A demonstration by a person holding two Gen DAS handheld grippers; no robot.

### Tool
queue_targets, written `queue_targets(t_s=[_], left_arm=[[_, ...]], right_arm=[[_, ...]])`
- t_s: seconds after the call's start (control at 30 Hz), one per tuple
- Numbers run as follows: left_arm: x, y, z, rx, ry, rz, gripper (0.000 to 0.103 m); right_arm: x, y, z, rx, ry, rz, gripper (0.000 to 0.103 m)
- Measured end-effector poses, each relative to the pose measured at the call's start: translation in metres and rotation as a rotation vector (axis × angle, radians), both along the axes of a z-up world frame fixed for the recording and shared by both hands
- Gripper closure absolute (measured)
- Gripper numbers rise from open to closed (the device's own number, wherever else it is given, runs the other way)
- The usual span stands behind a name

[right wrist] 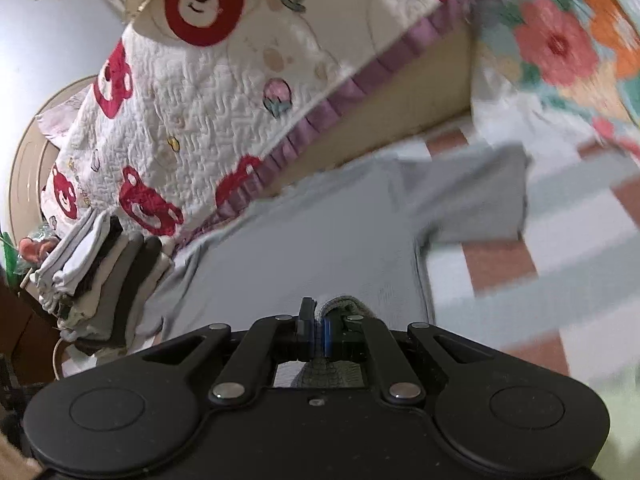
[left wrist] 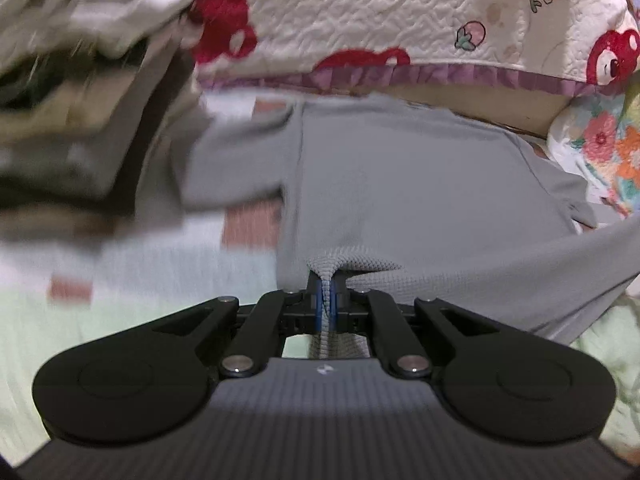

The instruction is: Fold clothes

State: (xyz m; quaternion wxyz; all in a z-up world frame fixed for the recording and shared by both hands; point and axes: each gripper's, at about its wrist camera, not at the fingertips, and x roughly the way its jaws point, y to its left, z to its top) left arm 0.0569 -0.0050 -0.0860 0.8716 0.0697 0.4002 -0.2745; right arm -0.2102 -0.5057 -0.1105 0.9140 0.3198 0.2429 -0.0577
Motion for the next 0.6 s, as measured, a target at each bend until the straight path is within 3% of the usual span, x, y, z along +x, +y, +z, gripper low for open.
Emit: queue_targets(t_s=[0.1, 0.17, 0.27, 0.37, 0.47, 0.6], left_arm=[[0.01, -0.018, -0.004, -0.01, -0.005, 0.018, 0.1], [0.015, -0.024, -0.012, -0.049, 0.024, 0.018, 0.1], [0.027, -0.032, -0.02, -0.038, 0.044, 0.028, 0.1], [0.037, -0.037, -0.015, -0.035, 0.019, 0.014, 0.1], [0.047, -0.046, -0.001, 0.004, -0.058, 0.005, 0.1], [0.04, -0.045, 0.009, -0.055, -0.099, 0.048, 0.1]], right_arm=[[0.012, -0.004, 0.003, -0.008, -0.039, -0.005, 0.096], [0.016, 0.002, -0.002, -0.032, -0.02, -0.013, 0.096], [0.02, 0.006, -0.013, -0.067, 0.023, -0.017, 0.096], [0.025, -0.002, -0.017, -0.062, 0.032, -0.04, 0.096], [0.04, -0.012, -0.007, -0.106, 0.027, -0.027, 0.096], [0.058, -0.012, 0.019, -0.216, -0.019, -0.064, 0.096]])
